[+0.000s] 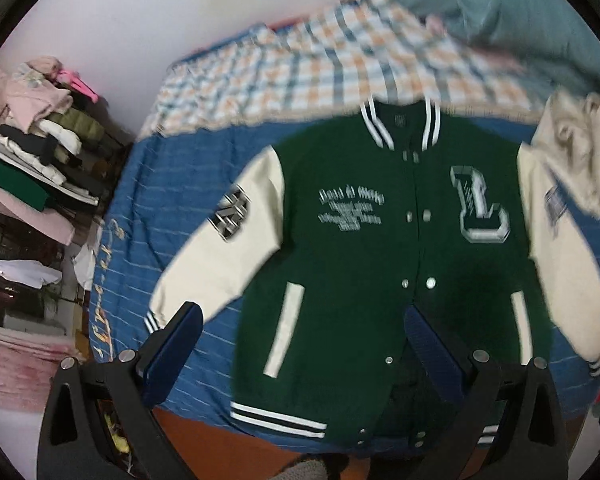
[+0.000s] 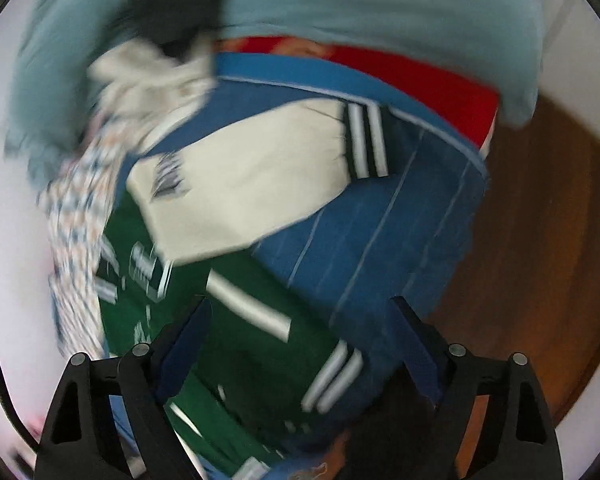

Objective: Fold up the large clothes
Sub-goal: 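Grasp the cream sleeve cuffs with both grippers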

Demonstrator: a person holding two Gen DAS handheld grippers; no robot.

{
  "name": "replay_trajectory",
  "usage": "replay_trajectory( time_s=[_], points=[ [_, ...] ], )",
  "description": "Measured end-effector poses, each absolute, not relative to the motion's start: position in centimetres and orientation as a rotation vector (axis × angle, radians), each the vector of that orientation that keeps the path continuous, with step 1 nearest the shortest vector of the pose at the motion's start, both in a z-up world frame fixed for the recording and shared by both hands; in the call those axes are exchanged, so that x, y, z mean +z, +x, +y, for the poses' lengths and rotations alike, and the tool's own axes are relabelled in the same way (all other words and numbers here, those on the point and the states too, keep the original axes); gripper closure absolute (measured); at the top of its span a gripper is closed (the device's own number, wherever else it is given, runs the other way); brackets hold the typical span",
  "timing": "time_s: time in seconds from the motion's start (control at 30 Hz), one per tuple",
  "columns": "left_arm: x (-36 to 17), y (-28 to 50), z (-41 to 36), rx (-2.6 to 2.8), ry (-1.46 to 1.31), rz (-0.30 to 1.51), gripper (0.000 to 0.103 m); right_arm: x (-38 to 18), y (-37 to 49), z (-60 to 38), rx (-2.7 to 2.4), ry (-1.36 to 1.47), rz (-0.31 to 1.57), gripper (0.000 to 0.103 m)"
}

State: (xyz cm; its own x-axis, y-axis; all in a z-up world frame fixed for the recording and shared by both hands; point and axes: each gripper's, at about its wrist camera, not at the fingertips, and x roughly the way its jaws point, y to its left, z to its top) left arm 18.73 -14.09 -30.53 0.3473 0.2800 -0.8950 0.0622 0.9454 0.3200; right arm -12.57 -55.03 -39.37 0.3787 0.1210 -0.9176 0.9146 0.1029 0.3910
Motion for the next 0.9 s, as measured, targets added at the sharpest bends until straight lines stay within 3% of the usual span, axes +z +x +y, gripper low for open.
replay_trajectory(
  time_s=[0.17, 0.3, 0.37, 0.43, 0.5, 0.7, 0.9],
  points=[
    [-38.0, 21.2, -16.5, 0.18, 0.369, 1.285, 0.0, -49.6, -12.3, -59.9, -0.877, 1.579, 0.897, 0.013],
    [-42.6, 22.9, -17.0, 0.228, 0.361, 1.341, 0.0, -54.3, -11.1, -61.9, -0.934, 1.677, 0.771, 0.013],
    [-44.3, 23.9, -17.3, 0.238, 0.358, 1.352, 0.0, -54.0, -10.3, -62.3, -1.019, 1.625, 0.73, 0.023],
    [-45.7, 24.5, -17.1, 0.241, 0.353, 1.35, 0.0, -53.2, -9.7, -62.8, -1.082, 1.574, 0.681, 0.055],
    [-46.5, 25.0, -16.9, 0.239, 0.362, 1.333, 0.0, -51.9, -8.2, -63.2, -1.079, 1.529, 0.649, 0.079],
    [-47.5, 26.0, -12.9, 0.281, 0.327, 1.3, 0.0, -42.3, 0.9, -62.9, -0.944, 1.17, 0.649, 0.082],
    [-47.5, 25.8, -5.3, 0.38, 0.235, 1.304, 0.0, -34.0, 16.4, -54.8, -0.603, 0.864, 0.709, 0.083]
  ],
)
